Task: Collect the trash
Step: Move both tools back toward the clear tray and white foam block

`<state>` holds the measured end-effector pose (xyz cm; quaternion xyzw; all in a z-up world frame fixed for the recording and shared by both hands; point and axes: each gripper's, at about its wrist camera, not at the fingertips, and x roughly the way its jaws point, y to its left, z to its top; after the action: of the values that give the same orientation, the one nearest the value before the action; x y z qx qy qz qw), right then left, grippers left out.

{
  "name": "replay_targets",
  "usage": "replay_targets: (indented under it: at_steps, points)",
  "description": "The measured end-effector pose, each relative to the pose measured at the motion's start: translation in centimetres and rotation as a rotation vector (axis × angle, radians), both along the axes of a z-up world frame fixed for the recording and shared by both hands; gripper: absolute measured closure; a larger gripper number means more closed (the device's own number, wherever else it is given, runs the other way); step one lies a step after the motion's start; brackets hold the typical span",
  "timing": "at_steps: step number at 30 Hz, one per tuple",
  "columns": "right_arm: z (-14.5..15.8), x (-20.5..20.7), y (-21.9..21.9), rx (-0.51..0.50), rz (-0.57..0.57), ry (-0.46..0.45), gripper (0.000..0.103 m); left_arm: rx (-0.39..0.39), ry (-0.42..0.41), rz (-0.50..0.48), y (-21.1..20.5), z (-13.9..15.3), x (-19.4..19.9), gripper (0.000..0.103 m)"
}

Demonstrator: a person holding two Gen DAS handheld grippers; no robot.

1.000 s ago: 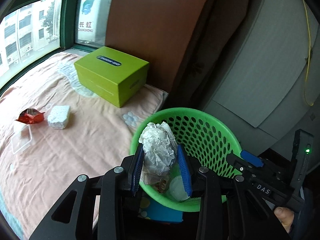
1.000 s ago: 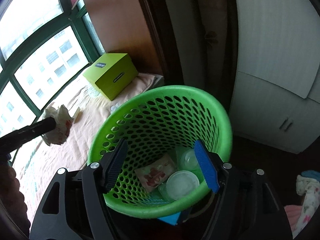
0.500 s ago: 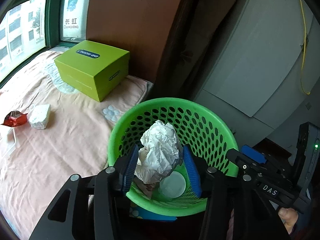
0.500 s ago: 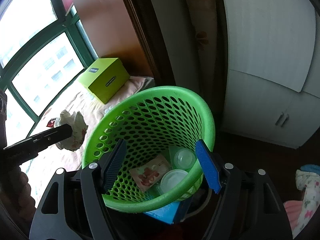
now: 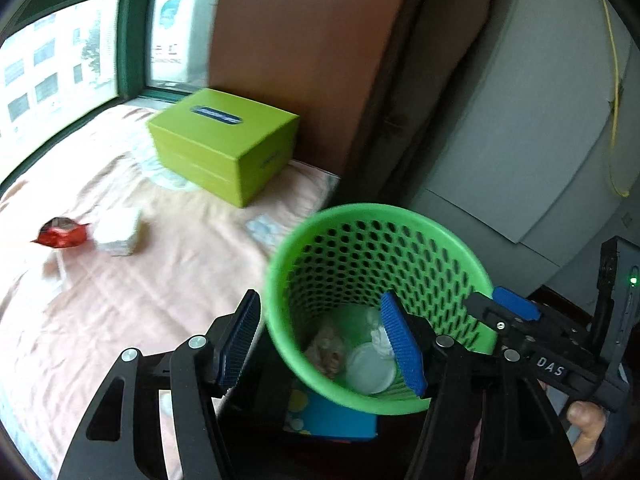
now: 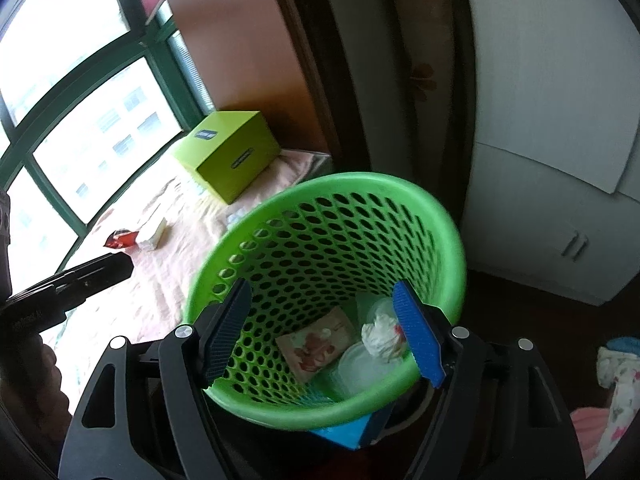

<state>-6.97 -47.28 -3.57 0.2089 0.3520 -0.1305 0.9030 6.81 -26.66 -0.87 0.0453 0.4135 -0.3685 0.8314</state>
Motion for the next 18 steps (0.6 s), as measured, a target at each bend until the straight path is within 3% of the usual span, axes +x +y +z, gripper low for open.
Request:
replay_targets:
  at_steps: [10,18]
  points:
    - [1.0,2.9,3.1,-0.024,0.088,-0.005,0.026,0.018,-0.003,0.189,7.1,-0.6,3.3,0.040]
    - [1.4,5.7,5.7,-0.038,0.158,-0.002,0.025,0.057,-0.027,0.368,13.0,-1.4,6.8,0.024]
